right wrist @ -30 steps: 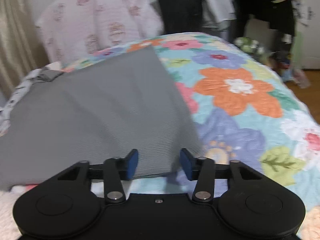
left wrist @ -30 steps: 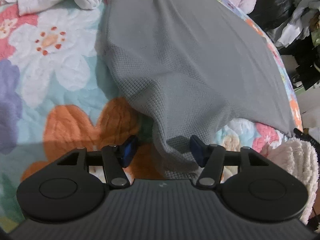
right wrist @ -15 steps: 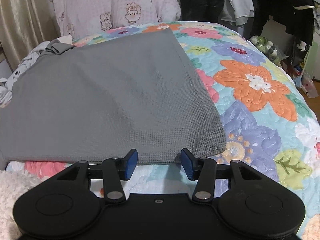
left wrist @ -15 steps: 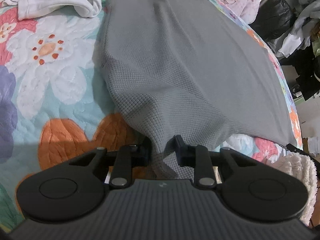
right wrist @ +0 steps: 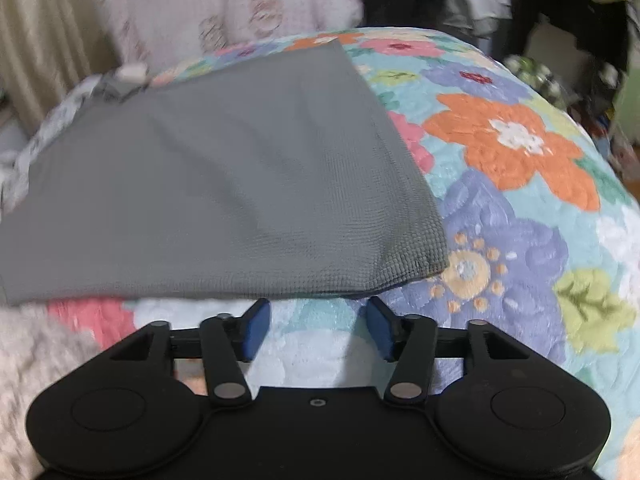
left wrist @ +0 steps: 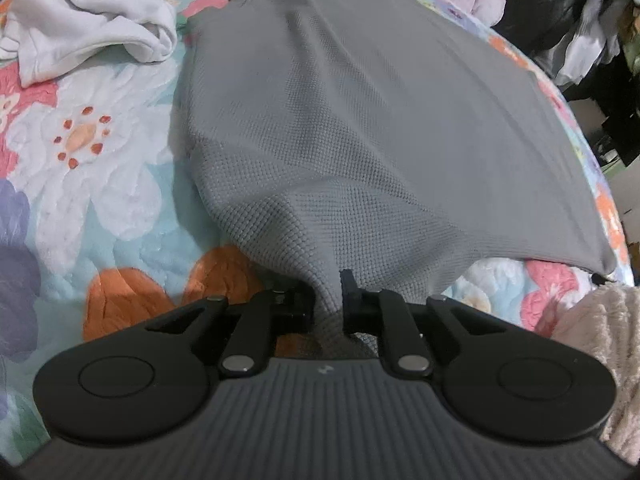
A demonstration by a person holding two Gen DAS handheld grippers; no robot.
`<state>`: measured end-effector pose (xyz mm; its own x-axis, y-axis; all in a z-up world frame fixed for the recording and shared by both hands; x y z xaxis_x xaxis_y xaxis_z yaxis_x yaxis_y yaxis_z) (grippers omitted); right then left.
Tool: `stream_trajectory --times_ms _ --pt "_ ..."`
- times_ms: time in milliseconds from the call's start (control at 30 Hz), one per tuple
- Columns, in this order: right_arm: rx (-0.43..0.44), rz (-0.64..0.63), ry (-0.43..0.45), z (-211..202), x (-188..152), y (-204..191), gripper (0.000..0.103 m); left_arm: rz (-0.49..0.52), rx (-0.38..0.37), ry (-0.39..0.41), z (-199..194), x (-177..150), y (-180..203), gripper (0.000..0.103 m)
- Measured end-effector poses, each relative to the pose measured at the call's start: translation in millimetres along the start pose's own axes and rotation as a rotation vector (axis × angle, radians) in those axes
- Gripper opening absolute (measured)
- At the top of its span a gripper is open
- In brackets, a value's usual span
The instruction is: Fold clothes
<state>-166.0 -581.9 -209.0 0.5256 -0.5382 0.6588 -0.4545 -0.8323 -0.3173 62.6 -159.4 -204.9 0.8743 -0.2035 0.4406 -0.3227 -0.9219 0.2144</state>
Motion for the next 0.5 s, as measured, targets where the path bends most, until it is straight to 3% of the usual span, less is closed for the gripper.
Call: stream_trajectory --times_ms 67,200,233,267,333,400,500 --pt "0.026 0.094 0.048 2.3 1.1 5.7 0.071 0.001 0.011 -0.009 3.8 0.8 0.4 0.015" --pt "0.051 0.171 0.105 15.4 9.5 13.1 0.068 -0.031 -0.006 -0.012 7.7 4.4 -3.0 0.011" --pt "0.049 0.171 0.108 19.0 12.9 13.8 0.047 -0.027 -0.005 -0.001 5.7 5.6 -2.9 0.009" --pt "0.037 0.165 0.100 22.6 16.2 14.4 0.016 -0.026 -0.001 0.009 2.8 6.6 -2.8 0.009" --pt "0.030 0.165 0.095 23.7 22.2 15.2 0.008 -0.023 0.002 0.030 -4.5 8.6 -1.4 0.008" --pt "0.028 0.152 0.116 17.1 26.3 13.2 0.006 -0.017 -0.005 0.055 -14.0 10.9 -0.2 0.007" --pt "0.012 0.108 0.140 3.5 29.9 5.2 0.006 -0.067 -0.079 0.058 -23.9 16.3 -6.7 0.007"
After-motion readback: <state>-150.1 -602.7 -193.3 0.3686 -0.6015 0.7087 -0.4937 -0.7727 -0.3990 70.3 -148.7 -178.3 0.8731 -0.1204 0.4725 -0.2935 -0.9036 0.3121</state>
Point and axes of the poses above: each gripper's, at about its wrist camera, not at the fingertips, and z roughly the way its jaws point, y to its right, x to its top, the point moved 6 cm from there along z, roughly the way its jaws point, and after that the axes turned 9 degrees about x, right-handed, at the moved point
